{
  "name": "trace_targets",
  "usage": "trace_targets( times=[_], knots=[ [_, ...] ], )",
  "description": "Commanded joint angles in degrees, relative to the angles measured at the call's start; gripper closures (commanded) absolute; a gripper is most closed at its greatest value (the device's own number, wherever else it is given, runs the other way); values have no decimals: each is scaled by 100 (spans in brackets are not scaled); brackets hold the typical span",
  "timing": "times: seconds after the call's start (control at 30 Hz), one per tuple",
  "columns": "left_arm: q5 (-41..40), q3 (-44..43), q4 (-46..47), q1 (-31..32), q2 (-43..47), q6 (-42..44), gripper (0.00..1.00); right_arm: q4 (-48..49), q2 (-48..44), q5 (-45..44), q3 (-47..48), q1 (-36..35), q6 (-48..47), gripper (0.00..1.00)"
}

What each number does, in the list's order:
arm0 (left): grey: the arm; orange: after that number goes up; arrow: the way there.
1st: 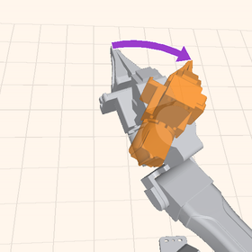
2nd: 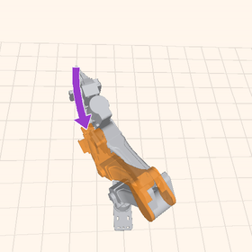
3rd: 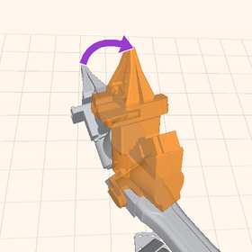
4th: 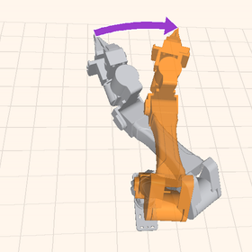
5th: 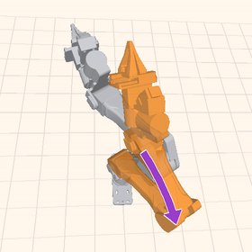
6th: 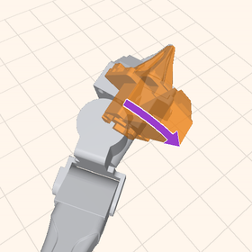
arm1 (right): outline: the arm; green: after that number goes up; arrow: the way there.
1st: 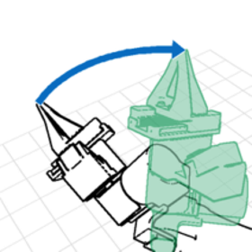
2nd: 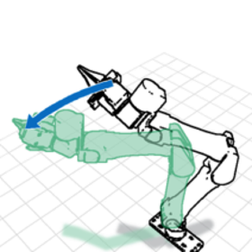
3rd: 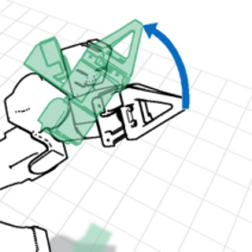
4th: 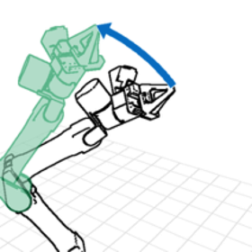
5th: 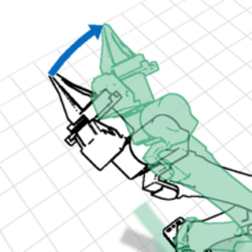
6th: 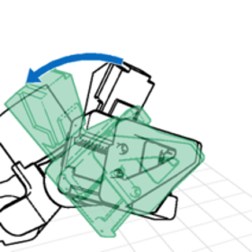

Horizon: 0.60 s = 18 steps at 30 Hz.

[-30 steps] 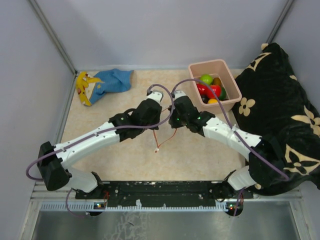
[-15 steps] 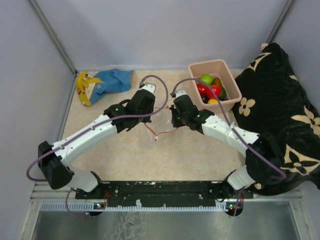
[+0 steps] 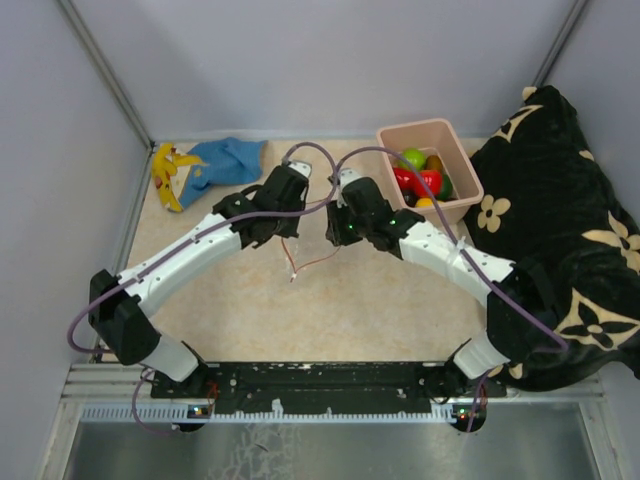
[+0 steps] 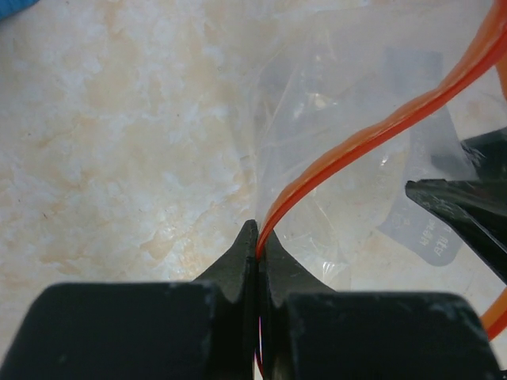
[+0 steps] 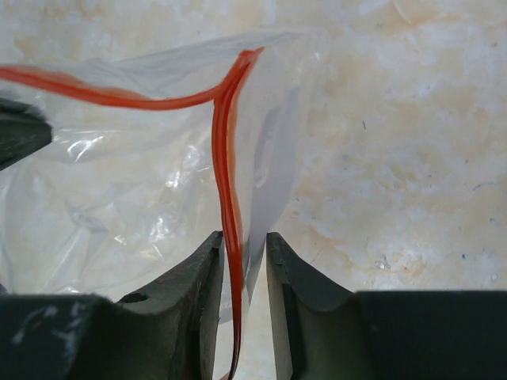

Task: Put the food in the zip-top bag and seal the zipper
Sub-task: Open the zipper of the food storage bag.

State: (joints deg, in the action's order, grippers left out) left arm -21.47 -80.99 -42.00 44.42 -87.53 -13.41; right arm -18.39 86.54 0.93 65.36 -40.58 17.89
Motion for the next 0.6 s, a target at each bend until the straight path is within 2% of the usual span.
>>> trace_targets(
  times=[0.0, 0.17, 0.4, 0.57],
  knots=[
    [439, 161, 201, -345, -51, -2, 100, 212, -293, 297, 359, 58, -285, 70],
    [734, 112, 169, -554, -62, 0, 100, -12, -653, 184, 431, 86, -384, 61],
    [75, -271, -108, -566, -9, 140, 100, -214, -1148, 119, 522, 459, -587, 44],
    [-367, -961, -752, -562, -228, 231, 100, -511, -1105, -370, 680, 948, -835, 36]
  ],
)
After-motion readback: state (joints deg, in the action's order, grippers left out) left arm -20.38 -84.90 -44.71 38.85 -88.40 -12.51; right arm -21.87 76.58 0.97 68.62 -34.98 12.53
